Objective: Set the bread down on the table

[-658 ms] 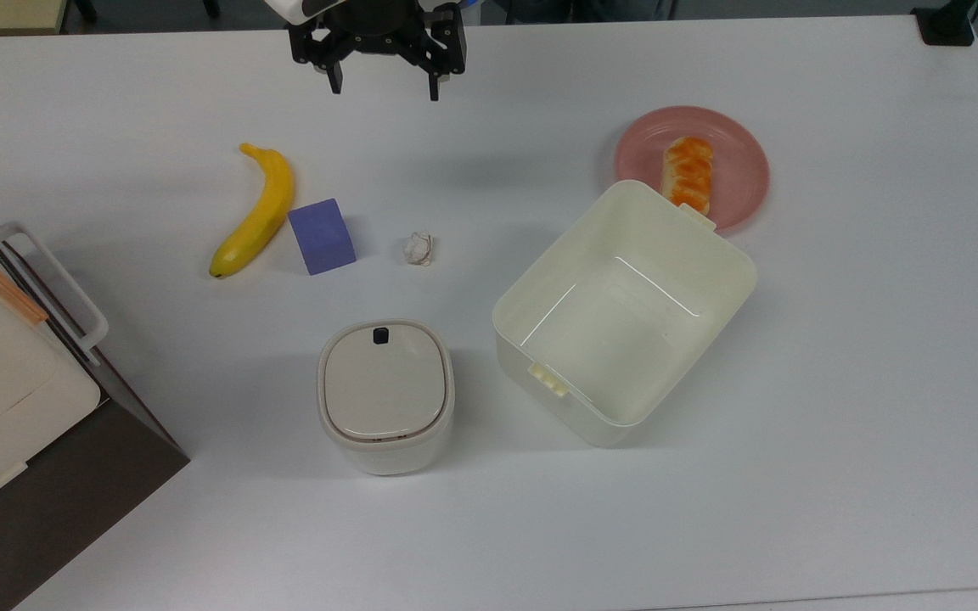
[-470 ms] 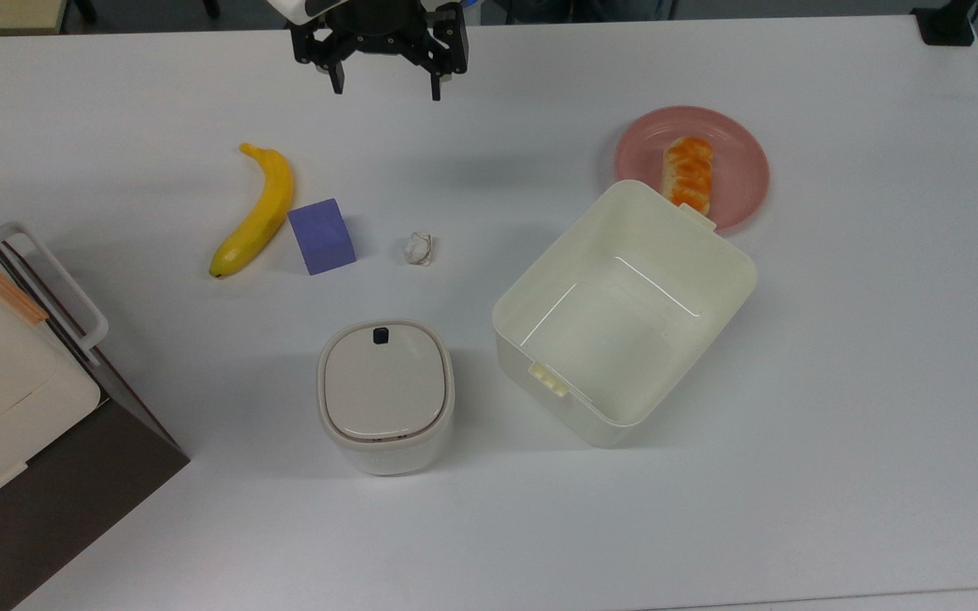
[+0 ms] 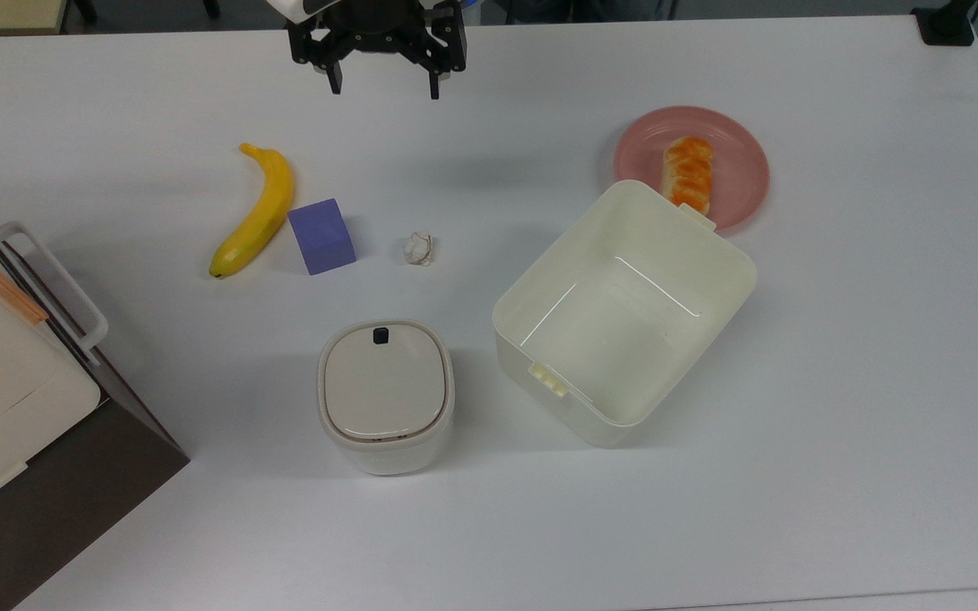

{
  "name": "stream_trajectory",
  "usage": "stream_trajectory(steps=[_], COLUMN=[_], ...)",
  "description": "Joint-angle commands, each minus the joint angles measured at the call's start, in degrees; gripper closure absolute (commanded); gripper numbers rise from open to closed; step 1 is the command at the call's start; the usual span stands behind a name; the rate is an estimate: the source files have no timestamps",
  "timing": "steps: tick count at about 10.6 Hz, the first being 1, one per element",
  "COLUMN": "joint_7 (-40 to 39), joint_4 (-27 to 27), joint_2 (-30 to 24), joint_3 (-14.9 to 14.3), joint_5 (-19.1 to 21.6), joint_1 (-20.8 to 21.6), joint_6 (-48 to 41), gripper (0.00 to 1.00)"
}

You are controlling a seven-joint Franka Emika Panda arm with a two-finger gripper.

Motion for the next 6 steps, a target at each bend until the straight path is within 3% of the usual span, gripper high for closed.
stream_trajectory(steps=[1, 6], joint_7=[-1.5, -2.8], joint_4=[1.3, 1.4], joint_2=[0.4, 0.8], joint_3=[0.7, 0.8], joint_5=[0.4, 0.4], joint_1=[-0.8, -0.9], joint_6=[-1.2, -1.1], gripper=[0.00, 0.00])
